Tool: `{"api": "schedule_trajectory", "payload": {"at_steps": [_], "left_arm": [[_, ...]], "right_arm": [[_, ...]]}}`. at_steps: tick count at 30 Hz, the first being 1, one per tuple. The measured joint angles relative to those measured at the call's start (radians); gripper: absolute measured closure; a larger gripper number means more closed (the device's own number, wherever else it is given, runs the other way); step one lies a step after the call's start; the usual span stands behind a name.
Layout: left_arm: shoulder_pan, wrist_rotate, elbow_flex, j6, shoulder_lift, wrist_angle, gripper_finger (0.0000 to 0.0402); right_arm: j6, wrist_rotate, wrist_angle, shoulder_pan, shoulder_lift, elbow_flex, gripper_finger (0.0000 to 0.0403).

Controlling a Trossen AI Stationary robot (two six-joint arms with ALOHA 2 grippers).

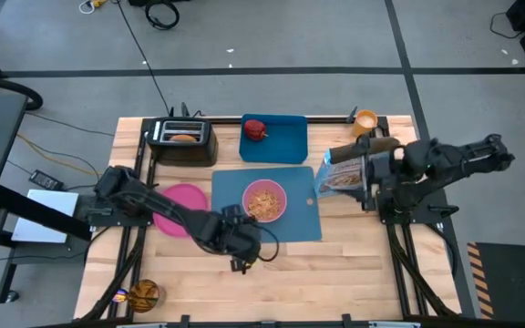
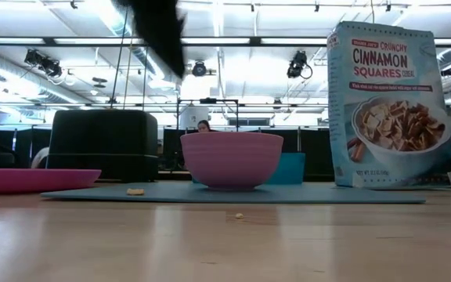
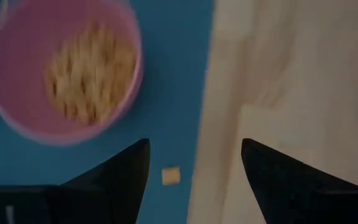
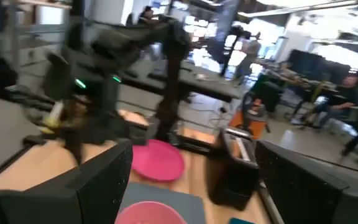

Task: Arrange a breakfast setting
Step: Put the one piece of cereal into the pink bowl

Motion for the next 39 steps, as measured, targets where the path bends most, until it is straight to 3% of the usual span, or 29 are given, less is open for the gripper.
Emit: {"api": "schedule_trajectory", "payload": {"at_steps": [7, 11, 20, 30, 39], "left_arm": [[-0.045, -0.012, -0.286, -0.093, 0.0, 0.254, 0.0141], [-0.058, -0.088, -0.389, -0.118, -0.009, 0.363, 0.0142], [-0.055, -0.118, -0.596, -0.129, -0.043, 0.619, 0.018], [-0.06, -0.095, -0.665, -0.095, -0.075, 0.731, 0.0227], [-0.066, -0.046, -0.662, -0.028, -0.075, 0.759, 0.023]], "right_arm": [[0.009, 0.09, -0.004, 0.127, 0.035, 0.0, 0.0055], [0.081, 0.108, -0.005, 0.182, 0.032, 0.0, 0.0055], [0.166, 0.162, 0.005, 0.222, 0.059, -0.026, 0.0055], [0.187, 0.189, 0.049, 0.222, 0.066, -0.062, 0.0055], [0.184, 0.189, 0.049, 0.22, 0.065, -0.062, 0.0055]]}}
